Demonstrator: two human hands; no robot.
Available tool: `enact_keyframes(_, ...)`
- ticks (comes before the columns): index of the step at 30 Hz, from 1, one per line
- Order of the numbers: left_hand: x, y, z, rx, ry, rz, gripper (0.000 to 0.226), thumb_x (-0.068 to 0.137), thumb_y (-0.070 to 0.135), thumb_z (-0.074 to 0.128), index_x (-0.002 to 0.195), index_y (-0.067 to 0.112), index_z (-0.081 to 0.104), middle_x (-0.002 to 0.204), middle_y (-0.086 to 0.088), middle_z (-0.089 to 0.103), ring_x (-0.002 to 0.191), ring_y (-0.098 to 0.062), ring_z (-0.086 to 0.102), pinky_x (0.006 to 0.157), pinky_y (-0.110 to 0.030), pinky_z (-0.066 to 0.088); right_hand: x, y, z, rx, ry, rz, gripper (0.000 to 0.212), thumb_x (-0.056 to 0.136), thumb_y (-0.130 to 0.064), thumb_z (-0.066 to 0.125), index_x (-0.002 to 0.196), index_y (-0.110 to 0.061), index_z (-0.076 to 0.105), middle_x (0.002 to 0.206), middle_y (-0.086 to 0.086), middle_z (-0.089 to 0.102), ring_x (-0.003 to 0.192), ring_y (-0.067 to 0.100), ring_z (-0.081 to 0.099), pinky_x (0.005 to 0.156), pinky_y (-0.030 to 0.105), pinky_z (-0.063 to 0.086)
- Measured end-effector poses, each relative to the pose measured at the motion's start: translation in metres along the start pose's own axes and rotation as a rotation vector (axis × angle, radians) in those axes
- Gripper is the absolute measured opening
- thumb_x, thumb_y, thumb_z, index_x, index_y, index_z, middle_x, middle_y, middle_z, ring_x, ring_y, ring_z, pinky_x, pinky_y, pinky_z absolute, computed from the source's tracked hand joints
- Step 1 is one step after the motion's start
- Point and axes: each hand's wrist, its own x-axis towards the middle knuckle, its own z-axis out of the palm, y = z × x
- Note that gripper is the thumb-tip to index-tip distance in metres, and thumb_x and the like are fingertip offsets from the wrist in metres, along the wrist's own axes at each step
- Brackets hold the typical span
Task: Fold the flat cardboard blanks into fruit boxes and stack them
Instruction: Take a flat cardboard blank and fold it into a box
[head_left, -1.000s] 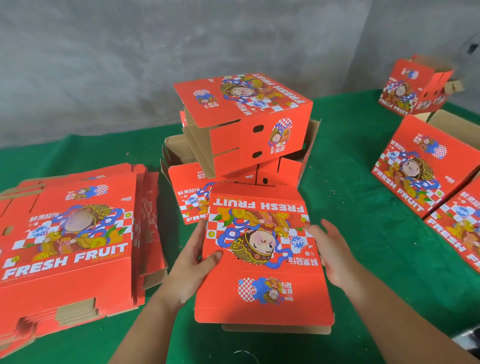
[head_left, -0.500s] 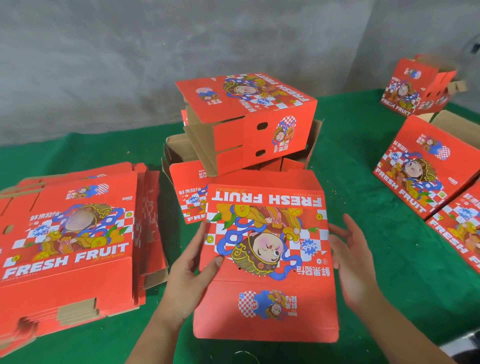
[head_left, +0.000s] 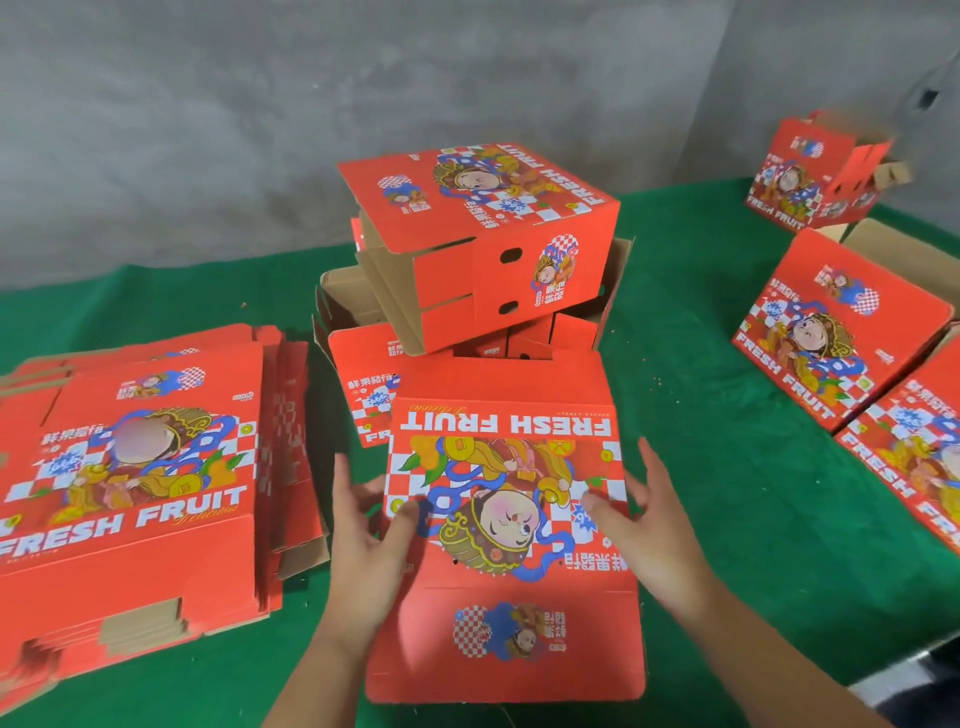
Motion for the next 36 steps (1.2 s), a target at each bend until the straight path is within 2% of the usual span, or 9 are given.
enact_keyframes(2,0.002,0.007,0.001,0.082,0.008,0.066,0.078,0.091,0.044,0.074,0.154,0.049,0.028,0.113,0.013,0.045,0.100,0.007,0.053,0.088,-0.009,0.044,-0.009,0.000,0.000,-0.050,-0.005,-0.086,0.091,0.092,-0.026,0.077,0.155,-0.054,0.017,0.140,-0.032,0.057,0.108,0.000,0.071,0.083,0.023,0.059)
enact_keyframes(5,0.004,0.018,0.002,0.152,-0.019,0.207,0.048,0.088,0.044,0.065,0.134,0.052,0.053,0.101,0.003,0.038,0.103,-0.011,0.046,0.080,-0.004,0.039,-0.014,-0.004,0.003,-0.087,0.008,-0.196,0.085,0.094,-0.016,0.073,0.148,-0.061,0.025,0.144,-0.033,0.052,0.107,0.002,0.071,0.085,0.031,0.059)
enact_keyframes(11,0.002,0.016,-0.012,0.217,-0.019,0.317,0.064,0.089,0.037,0.069,0.148,0.042,0.043,0.122,0.011,0.045,0.124,-0.003,0.038,0.089,-0.002,0.037,-0.020,-0.011,0.003,-0.030,0.029,-0.251,0.086,0.082,-0.043,0.073,0.137,-0.080,0.019,0.153,-0.035,0.040,0.061,0.005,0.061,0.070,0.034,0.062)
enact_keyframes(16,-0.012,0.001,-0.019,0.197,-0.042,0.271,0.083,0.090,0.019,0.077,0.153,0.045,0.029,0.138,0.020,0.034,0.137,-0.022,0.043,0.103,-0.046,0.053,-0.032,-0.001,0.004,-0.011,0.040,-0.189,0.090,0.089,-0.035,0.076,0.138,-0.076,0.013,0.142,-0.040,0.050,0.060,0.006,0.054,0.071,0.030,0.059)
enact_keyframes(20,-0.021,-0.008,-0.021,0.083,-0.061,0.201,0.087,0.089,0.007,0.075,0.146,0.053,0.028,0.139,0.008,0.036,0.111,-0.038,0.067,0.083,-0.050,0.062,-0.039,-0.002,0.008,0.007,0.094,-0.143,0.087,0.093,-0.027,0.074,0.147,-0.065,0.017,0.136,-0.039,0.056,0.098,-0.004,0.064,0.097,0.036,0.052)
enact_keyframes(24,-0.030,-0.010,-0.018,-0.001,-0.048,0.164,0.086,0.087,0.001,0.077,0.140,0.047,0.028,0.122,0.002,0.054,0.090,-0.032,0.073,0.073,-0.051,0.063,-0.041,-0.001,0.009,0.014,0.113,-0.119,0.079,0.094,-0.025,0.072,0.156,-0.046,0.027,0.133,-0.043,0.055,0.147,0.007,0.037,0.119,0.055,0.033)
enact_keyframes(26,-0.038,-0.009,-0.011,-0.035,0.040,0.175,0.078,0.083,0.005,0.081,0.128,0.047,0.032,0.117,0.003,0.059,0.081,-0.029,0.073,0.068,-0.049,0.062,-0.047,0.003,0.015,0.051,0.139,-0.134,0.072,0.095,-0.020,0.071,0.152,-0.045,0.035,0.135,-0.040,0.056,0.147,0.010,0.038,0.119,0.057,0.033)
enact_keyframes(30,-0.046,0.001,-0.006,-0.103,0.245,0.154,0.066,0.071,0.062,0.083,0.114,0.047,0.034,0.110,0.006,0.063,0.087,-0.023,0.071,0.066,-0.036,0.059,-0.065,0.015,0.031,0.266,0.194,-0.158,0.061,0.094,-0.018,0.069,0.141,-0.050,0.048,0.145,-0.019,0.058,0.138,0.003,0.051,0.113,0.056,0.042)
enact_keyframes(36,-0.031,0.003,-0.010,-0.023,0.326,0.246,0.054,0.074,0.077,0.070,0.109,0.052,0.036,0.114,-0.031,0.049,0.098,-0.048,0.056,0.087,-0.061,0.050,-0.048,0.014,0.031,0.313,0.211,-0.228,0.056,0.097,-0.020,0.067,0.147,-0.038,0.047,0.149,-0.006,0.057,0.138,0.017,0.054,0.114,0.051,0.043)
